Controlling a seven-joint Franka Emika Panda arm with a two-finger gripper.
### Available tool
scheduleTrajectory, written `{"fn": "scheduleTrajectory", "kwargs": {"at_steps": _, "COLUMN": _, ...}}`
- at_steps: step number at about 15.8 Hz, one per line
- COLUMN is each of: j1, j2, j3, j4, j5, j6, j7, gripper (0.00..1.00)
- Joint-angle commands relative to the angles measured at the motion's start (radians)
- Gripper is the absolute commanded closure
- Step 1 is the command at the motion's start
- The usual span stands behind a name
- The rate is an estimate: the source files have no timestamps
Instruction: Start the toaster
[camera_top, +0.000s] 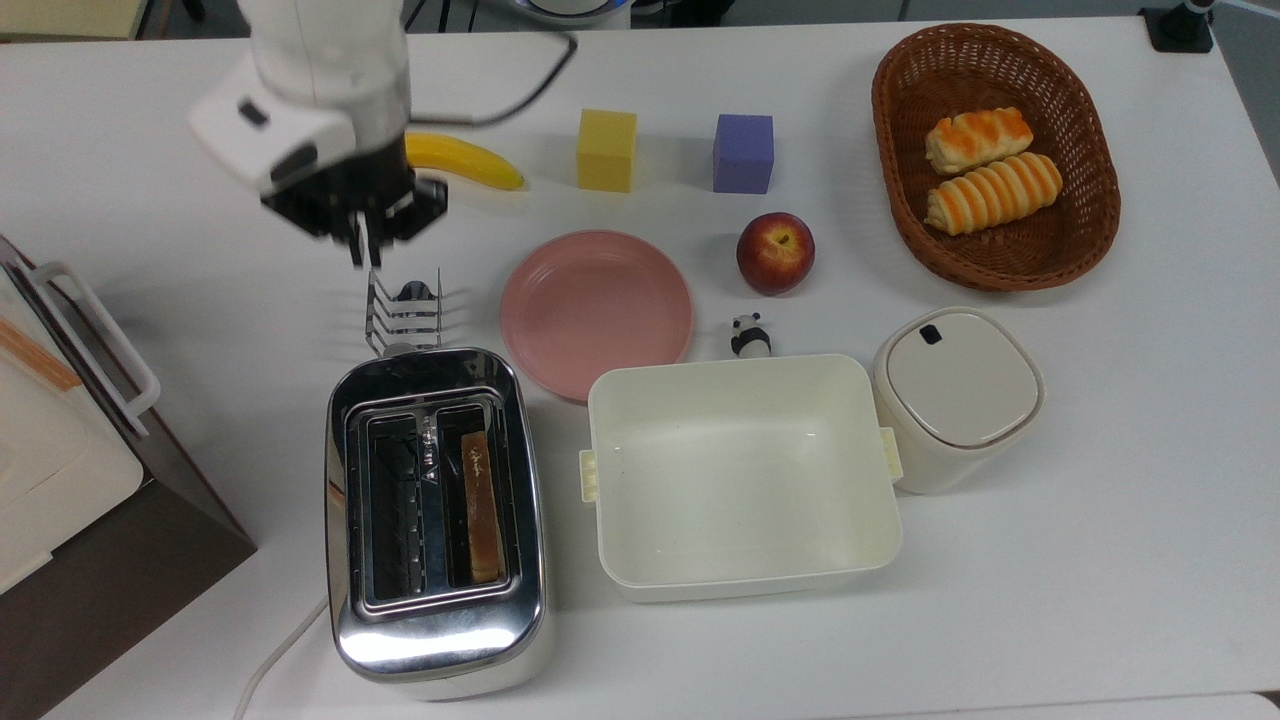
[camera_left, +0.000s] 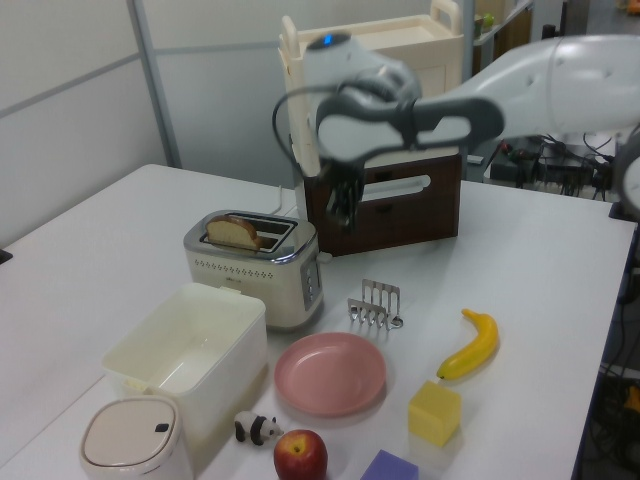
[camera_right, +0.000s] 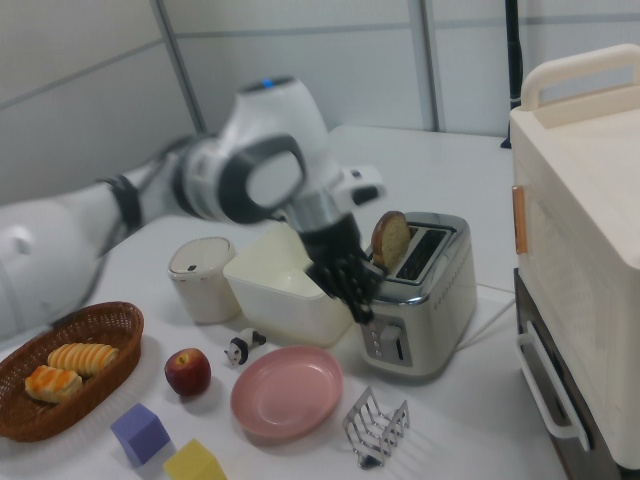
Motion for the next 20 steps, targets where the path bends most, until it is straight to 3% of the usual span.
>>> {"fn": "scheduleTrajectory", "kwargs": {"at_steps": 1, "j1": 0.009, "j2": -0.118, "j3": -0.001, "j4": -0.05, "j5": 0.025, "j6": -0.114, "j7": 0.024, "gripper": 0.57}}
{"fn": "scheduleTrajectory", "kwargs": {"at_steps": 2, "j1": 0.009, "j2": -0.132, "j3": -0.001, "j4": -0.05, "j5": 0.033, "j6": -0.129, "j7": 0.024, "gripper": 0.22}}
{"fn": "scheduleTrajectory", "kwargs": {"at_steps": 3, "j1": 0.009, "j2": -0.143, "j3": -0.001, "j4": -0.048, "j5": 0.037, "j6": -0.139, "j7": 0.027, "gripper": 0.0}}
{"fn": "scheduleTrajectory", "kwargs": {"at_steps": 6, "j1": 0.011, "j2": -0.17, "j3": -0.001, "j4": -0.042, "j5": 0.039, "j6": -0.189, "j7": 0.033, "gripper": 0.0}}
{"fn": "scheduleTrajectory", "kwargs": {"at_steps": 9, "j1": 0.008, "j2": -0.198, "j3": -0.001, "j4": -0.018, "j5": 0.047, "j6": -0.243, "j7": 0.134, "gripper": 0.0}}
{"fn": "scheduleTrajectory", "kwargs": {"at_steps": 20, "j1": 0.002, "j2": -0.223, "j3": -0.015, "j4": -0.018, "j5": 0.129, "j6": -0.258, "j7": 0.13, "gripper": 0.0}}
